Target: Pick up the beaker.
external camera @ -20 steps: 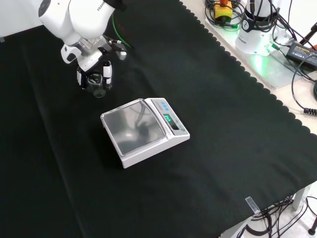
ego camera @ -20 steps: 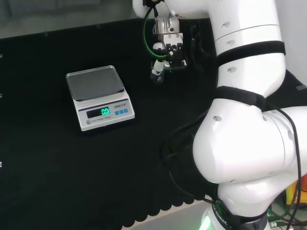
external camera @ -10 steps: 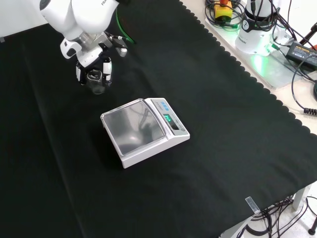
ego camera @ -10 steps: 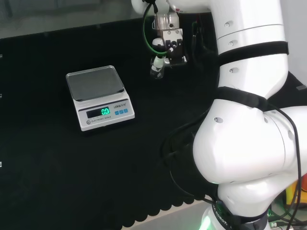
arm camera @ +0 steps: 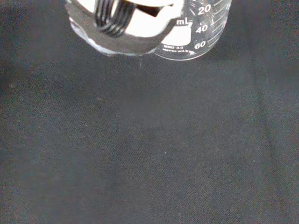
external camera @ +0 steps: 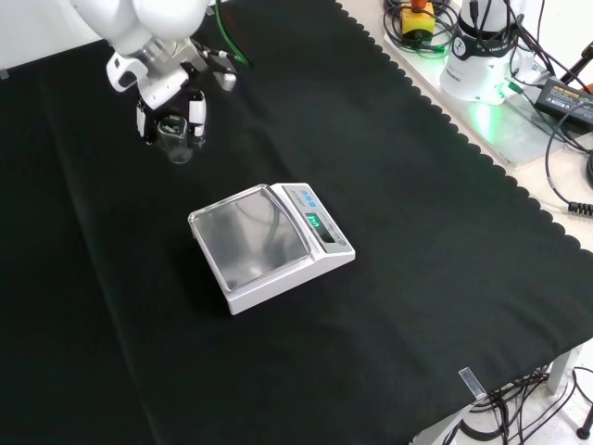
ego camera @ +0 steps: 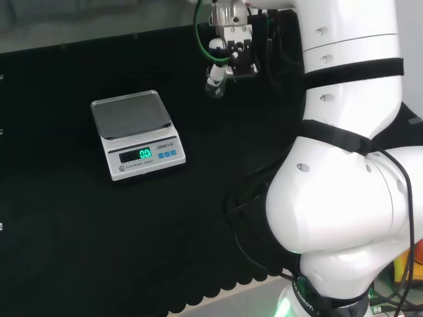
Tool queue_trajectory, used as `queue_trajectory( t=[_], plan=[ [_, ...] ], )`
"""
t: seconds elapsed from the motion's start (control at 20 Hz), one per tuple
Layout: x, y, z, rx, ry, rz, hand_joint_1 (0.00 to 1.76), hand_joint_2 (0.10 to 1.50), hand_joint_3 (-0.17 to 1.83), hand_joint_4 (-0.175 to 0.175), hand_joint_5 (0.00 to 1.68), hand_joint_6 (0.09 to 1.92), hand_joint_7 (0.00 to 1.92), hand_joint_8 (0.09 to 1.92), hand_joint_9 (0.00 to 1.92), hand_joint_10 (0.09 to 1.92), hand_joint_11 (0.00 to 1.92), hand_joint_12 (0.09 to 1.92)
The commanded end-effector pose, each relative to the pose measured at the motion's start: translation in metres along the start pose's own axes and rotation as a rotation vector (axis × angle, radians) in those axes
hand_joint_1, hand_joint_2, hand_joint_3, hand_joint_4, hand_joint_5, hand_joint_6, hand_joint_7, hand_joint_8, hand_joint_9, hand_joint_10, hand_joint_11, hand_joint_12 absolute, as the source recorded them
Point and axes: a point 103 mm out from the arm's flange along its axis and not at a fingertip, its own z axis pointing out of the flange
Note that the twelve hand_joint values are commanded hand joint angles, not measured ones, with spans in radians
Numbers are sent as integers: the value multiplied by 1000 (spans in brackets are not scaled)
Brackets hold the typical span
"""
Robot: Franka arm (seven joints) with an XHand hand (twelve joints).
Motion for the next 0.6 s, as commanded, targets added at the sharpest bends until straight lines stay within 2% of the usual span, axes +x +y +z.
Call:
queue_trajectory(
  t=[0.05,0.2,0.4,0.6],
  plan=[
    [8,-18,-22,17,9,0,1144,1124,23,-175,927,1077,1032,820,1319,499,1486,617],
    [13,-23,-30,2,7,4,1144,1124,21,-175,927,1076,1033,821,1320,501,1487,616],
    [31,-44,-65,-11,1,12,1144,1126,19,-175,927,1077,1033,821,1322,503,1487,615],
    [41,-55,-89,-29,4,16,1142,1127,18,-175,926,1078,1034,821,1326,505,1487,614]
  ],
)
